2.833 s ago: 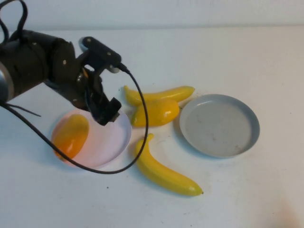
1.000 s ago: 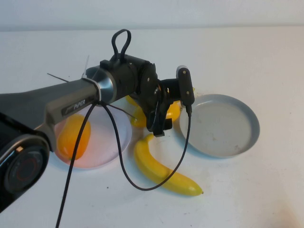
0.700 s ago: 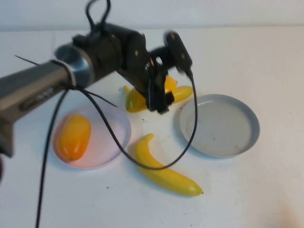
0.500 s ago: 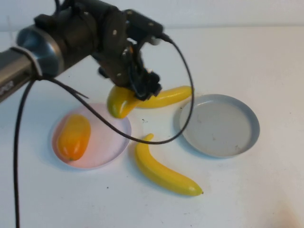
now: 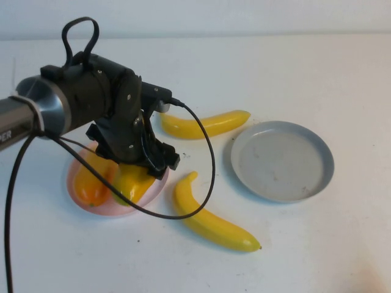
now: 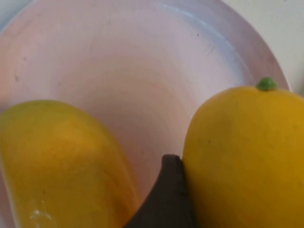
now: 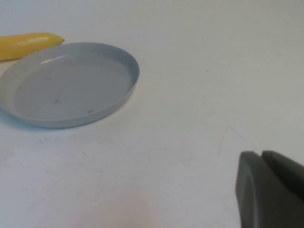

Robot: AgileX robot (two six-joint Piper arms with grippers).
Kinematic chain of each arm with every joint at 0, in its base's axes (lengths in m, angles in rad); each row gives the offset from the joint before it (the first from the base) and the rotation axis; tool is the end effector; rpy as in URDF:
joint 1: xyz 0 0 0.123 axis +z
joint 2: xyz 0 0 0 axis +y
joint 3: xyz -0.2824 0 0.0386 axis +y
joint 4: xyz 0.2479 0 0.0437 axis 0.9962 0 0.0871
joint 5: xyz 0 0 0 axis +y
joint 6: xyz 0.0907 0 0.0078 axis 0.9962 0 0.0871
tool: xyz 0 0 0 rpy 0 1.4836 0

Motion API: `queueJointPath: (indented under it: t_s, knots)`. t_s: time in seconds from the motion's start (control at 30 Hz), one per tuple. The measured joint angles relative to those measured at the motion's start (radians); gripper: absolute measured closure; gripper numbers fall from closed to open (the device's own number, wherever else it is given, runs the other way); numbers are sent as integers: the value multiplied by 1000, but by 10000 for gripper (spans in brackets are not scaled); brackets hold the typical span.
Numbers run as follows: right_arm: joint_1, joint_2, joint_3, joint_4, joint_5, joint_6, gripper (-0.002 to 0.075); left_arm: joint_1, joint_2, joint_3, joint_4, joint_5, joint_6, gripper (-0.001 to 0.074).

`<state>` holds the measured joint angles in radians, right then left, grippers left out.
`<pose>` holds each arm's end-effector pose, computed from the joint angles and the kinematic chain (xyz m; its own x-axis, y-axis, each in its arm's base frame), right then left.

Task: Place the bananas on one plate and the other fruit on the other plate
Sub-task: Put one type of fruit in the left plate

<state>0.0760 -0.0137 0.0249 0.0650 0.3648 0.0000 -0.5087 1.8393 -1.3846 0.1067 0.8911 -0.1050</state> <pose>0.0524 0.0061 0.1727 -0.2887 0.0389 -0.9566 -0.0807 0.9946 0.0648 0.3373 -0.1795 0.2291 -0.8473 0.4294 -0.3126 0.4313 0.8997 0.0670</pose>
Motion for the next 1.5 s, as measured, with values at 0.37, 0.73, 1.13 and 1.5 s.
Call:
queueJointPath:
  t_s: [0.37, 0.73, 1.13, 1.5]
  knots:
    - [0, 0, 0, 0, 0, 0, 743, 0, 0, 0, 78, -19, -52, 72]
    - [0, 0, 0, 0, 0, 0, 743, 4, -325, 162, 96, -81, -66, 617]
    - [0, 0, 0, 0, 0, 0, 743, 17, -805, 626, 83, -177, -68, 731]
    - [0, 0, 0, 0, 0, 0, 743, 17, -1085, 760, 47, -206, -142, 732]
